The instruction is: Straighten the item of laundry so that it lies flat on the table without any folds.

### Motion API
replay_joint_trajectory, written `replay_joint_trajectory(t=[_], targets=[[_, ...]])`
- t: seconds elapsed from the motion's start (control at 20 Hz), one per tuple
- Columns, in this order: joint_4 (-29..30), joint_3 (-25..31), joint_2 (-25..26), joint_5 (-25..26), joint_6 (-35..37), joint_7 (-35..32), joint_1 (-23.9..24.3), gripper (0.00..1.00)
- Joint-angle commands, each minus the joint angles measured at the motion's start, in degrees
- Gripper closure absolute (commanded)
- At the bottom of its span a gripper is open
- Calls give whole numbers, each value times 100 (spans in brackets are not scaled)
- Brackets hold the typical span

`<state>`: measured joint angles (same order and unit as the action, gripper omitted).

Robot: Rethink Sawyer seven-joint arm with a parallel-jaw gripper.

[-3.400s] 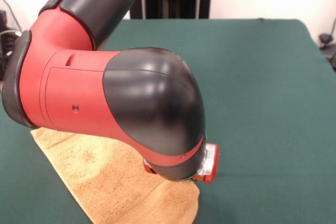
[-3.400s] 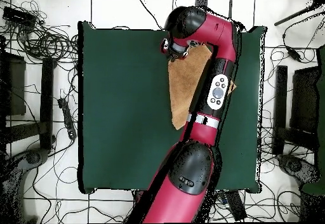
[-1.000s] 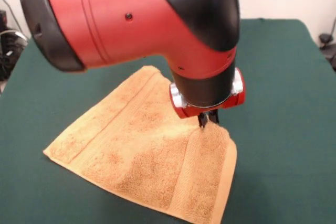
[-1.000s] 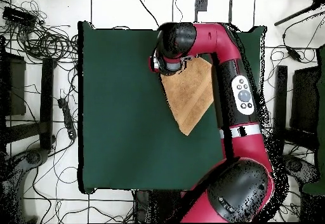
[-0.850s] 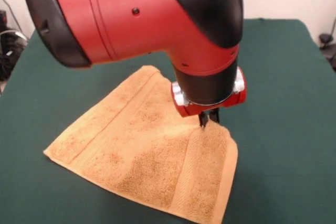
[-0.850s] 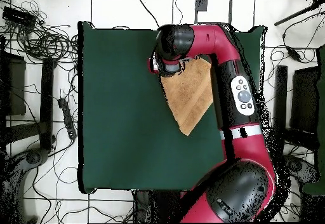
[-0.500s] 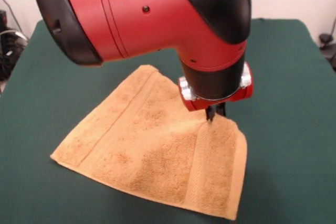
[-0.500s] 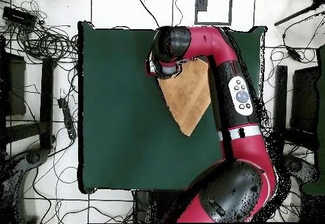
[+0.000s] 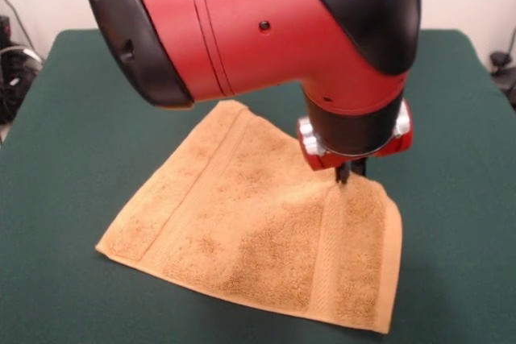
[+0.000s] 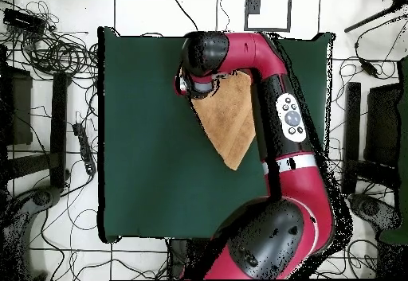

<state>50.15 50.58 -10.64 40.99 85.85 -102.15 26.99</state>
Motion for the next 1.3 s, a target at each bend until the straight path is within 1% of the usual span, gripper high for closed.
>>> replay_joint_trajectory(t=[0.05,0.15,0.25,0.4,0.5,0.75,0.95,1.3], targets=[[-785,-522,130,-177,1006,-108,-340,100],[-923,-526,154,-197,1086,18,-327,100],[-962,-507,132,-227,986,48,-264,100],[-1243,-465,155,-118,1130,240,-271,100],[-1318,-437,154,-135,1173,252,-252,100],[-1669,-310,209,-168,1692,478,-241,100],[-1898,-216,265,-164,1865,568,-246,100],[-2014,-194,335,-188,1937,509,-260,100]])
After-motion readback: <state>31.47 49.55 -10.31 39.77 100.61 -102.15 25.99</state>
